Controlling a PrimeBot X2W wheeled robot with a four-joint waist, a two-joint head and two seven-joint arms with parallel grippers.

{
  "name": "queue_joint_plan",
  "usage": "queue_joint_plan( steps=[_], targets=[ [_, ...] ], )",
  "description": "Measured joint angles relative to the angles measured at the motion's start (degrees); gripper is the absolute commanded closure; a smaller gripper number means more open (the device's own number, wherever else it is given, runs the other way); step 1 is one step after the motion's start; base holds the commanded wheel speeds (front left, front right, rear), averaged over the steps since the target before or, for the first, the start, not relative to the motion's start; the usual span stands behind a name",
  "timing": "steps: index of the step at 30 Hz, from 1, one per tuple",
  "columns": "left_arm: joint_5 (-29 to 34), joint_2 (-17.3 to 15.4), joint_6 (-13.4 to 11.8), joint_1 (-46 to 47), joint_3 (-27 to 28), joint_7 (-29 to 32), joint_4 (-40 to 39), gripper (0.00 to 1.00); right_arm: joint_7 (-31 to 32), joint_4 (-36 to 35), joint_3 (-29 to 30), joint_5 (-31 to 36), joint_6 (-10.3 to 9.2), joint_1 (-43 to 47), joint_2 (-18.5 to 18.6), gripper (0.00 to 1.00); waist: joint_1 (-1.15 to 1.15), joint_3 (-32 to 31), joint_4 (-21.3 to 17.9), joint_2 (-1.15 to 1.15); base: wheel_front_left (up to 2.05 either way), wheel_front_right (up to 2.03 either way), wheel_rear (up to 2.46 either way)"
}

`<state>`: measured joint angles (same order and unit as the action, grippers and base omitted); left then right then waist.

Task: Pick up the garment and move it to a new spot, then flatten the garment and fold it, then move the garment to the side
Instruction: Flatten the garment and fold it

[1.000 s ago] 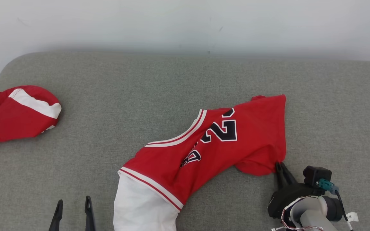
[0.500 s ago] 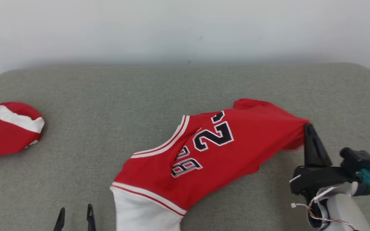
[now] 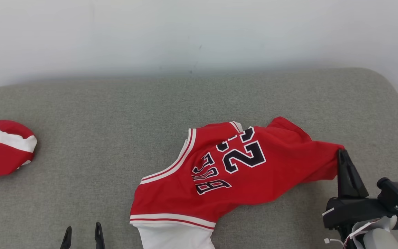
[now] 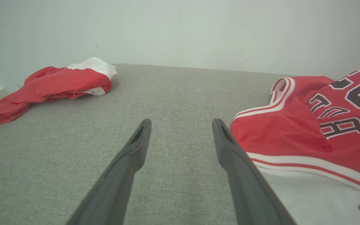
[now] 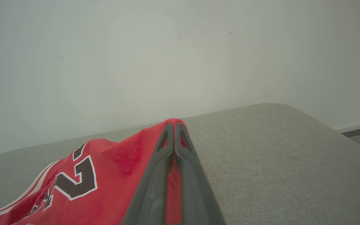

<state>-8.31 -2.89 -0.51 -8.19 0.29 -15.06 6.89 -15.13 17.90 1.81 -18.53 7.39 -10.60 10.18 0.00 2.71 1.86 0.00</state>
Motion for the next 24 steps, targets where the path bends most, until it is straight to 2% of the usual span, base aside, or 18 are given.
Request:
queue_joint_plan(
  steps=[5, 9, 12, 14, 20, 21, 22, 23, 24],
  targets=[
    [-0.35, 0.00, 0.02, 0.04, -0.29, 0.00, 0.26, 0.00, -0.01, 3.33, -1.19, -0.40, 0.00, -0.46, 0.16, 1.00, 0.00, -0.09, 0.64, 0.00, 0.00, 0.00, 0.00],
    [-0.35, 0.01, 0.02, 0.14, -0.38, 0.00, 0.44, 0.00, -0.01, 8.04, -3.33, 0.74, 0.00, -4.20, 0.91, 1.00, 0.00, -0.01, 1.41, 0.00, 0.00, 0.00, 0.00],
    [-0.35, 0.01, 0.09, 0.34, -0.46, 0.00, 0.55, 0.00, -0.01, 13.43, -5.10, 1.44, 0.00, -8.67, 1.04, 1.00, 0.00, 0.29, 1.84, 0.00, 0.00, 0.00, 0.00],
    [-0.35, 0.00, 0.40, 0.83, -0.92, 0.00, 1.03, 0.00, -0.01, 19.70, -6.13, 2.55, 0.00, -13.73, 1.55, 1.00, 0.00, 0.70, 2.39, 0.00, 0.00, 0.00, 0.00],
    [-0.35, 0.00, 0.54, 2.47, -1.76, 0.00, 1.42, 0.00, -0.01, 29.80, -3.78, 4.57, 0.01, -21.71, 1.80, 1.00, 0.00, 1.62, 3.82, 0.00, 0.00, 0.00, 0.00],
    [-0.35, 0.00, 0.57, 2.72, -1.88, 0.00, 1.45, 0.00, 0.00, 30.30, -3.10, 5.03, 0.01, -22.23, 1.82, 0.93, 0.00, 1.73, 4.06, 0.00, 0.00, 0.00, 0.00],
    [-0.35, 0.01, 0.57, 2.82, -1.99, 0.00, 1.48, 0.00, -0.01, 30.38, -2.75, 5.86, 0.01, -22.56, 2.01, 0.62, 0.00, 1.83, 4.30, 0.00, 0.00, 0.00, 0.00],
    [-0.35, 0.02, 0.54, 2.83, -2.07, 0.00, 1.49, 0.00, 0.00, 30.87, -2.47, 6.45, 0.01, -22.93, 1.91, 0.00, 0.00, 1.89, 4.51, 0.00, 0.00, 0.00, 0.00],
    [-0.41, 0.01, 0.52, 2.83, -2.04, 0.00, 1.51, 0.00, 0.00, 30.96, -2.29, 6.76, 0.01, -22.98, 1.62, 0.00, 0.00, 1.92, 4.66, 0.00, 0.00, 0.00, 0.00]
  ],
)
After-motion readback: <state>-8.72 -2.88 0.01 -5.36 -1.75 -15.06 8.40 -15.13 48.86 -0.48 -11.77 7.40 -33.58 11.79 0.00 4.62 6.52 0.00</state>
